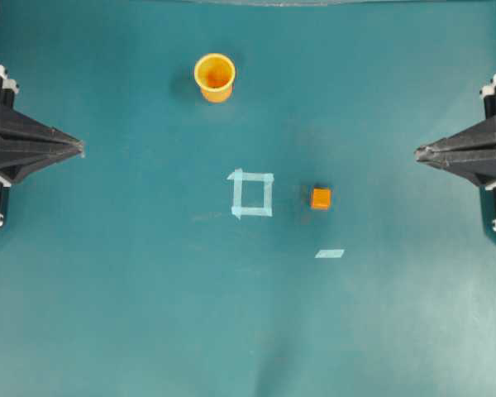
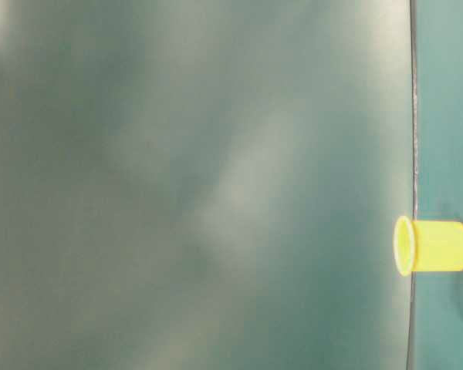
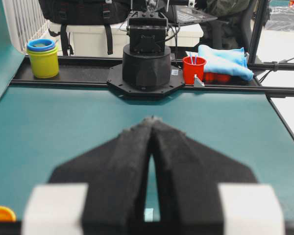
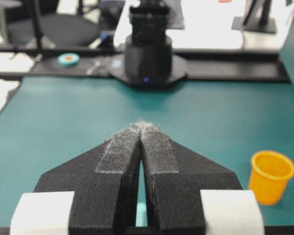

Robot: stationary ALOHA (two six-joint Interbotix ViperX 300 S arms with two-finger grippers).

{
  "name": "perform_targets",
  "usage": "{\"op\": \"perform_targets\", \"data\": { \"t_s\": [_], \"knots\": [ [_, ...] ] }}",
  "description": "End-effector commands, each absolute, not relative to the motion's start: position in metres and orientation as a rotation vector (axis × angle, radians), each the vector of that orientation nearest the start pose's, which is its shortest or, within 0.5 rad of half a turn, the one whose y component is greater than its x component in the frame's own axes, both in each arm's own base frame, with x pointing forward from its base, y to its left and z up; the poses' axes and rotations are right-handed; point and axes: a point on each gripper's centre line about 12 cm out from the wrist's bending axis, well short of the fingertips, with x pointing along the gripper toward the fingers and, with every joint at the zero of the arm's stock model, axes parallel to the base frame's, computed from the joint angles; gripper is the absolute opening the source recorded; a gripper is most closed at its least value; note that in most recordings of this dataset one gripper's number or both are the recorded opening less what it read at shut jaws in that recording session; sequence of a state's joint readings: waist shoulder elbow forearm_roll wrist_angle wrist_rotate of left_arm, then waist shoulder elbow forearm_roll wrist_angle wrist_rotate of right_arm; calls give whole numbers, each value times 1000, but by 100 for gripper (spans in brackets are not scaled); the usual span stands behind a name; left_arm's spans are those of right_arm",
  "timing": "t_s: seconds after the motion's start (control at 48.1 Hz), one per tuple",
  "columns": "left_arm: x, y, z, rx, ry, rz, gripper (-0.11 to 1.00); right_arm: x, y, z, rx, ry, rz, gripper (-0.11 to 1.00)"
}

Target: Move the cup toward the block with left arm.

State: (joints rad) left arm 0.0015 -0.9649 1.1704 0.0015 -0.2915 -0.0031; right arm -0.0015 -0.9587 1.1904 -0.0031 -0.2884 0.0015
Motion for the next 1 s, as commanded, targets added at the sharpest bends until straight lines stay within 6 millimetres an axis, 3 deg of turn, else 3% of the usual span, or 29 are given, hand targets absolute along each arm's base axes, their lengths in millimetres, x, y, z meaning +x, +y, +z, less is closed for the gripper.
{"op": "perform_targets", "data": {
  "t_s": [0.0,0.083,0.166,0.395,0.52,0.665,0.831,0.977],
  "knots": [
    [203,1,293,2,-41,6,-1,201,0,303,8,-101,1,-1],
    [205,2,283,-8,43,11,6,202,0,303,8,-86,0,0],
    [207,3,278,-10,86,13,6,203,0,302,9,-64,0,0],
    [219,12,273,-13,130,55,9,203,0,301,9,-51,0,0],
    [227,17,271,-14,132,76,17,203,0,301,8,-49,0,0],
    [237,22,267,-16,128,94,37,203,0,302,9,-55,0,0],
    [250,32,260,-24,160,125,67,203,0,303,9,-55,1,0],
    [268,38,254,-61,200,146,84,203,0,305,9,-63,0,0]
  ]
}}
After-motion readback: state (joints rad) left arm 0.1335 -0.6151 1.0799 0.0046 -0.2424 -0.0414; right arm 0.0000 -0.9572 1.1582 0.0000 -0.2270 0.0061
